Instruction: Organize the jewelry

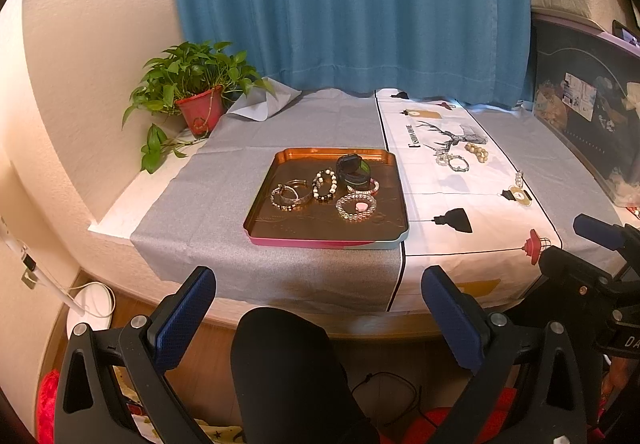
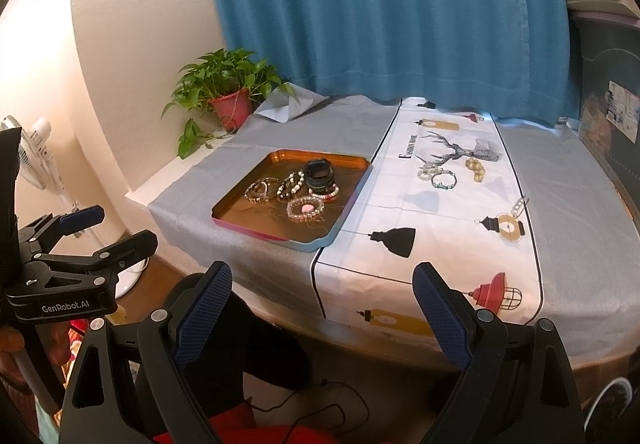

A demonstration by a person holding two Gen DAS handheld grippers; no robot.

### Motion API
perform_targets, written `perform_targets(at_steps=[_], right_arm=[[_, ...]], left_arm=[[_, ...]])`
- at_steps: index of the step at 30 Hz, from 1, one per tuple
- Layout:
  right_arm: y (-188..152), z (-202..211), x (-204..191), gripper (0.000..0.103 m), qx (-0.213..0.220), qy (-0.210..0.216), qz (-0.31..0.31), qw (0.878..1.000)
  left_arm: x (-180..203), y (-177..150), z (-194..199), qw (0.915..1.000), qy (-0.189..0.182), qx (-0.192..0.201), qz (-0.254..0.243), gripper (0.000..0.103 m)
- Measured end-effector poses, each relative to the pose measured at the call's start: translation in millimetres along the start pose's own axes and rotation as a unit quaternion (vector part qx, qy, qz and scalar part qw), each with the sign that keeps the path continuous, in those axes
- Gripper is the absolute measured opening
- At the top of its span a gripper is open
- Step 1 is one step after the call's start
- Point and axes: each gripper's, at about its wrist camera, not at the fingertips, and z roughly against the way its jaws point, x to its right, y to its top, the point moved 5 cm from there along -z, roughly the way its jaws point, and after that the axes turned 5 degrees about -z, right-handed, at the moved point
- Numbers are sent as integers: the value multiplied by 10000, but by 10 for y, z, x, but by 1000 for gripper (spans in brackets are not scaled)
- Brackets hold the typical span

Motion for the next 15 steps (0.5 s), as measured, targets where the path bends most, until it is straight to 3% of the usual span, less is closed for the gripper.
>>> perform_targets(at_steps=[15], right_arm=[[-28,1,16,92,11,-23,-7,10000]], left_arm=[[9,6,3,10000,5,3,-10,102]])
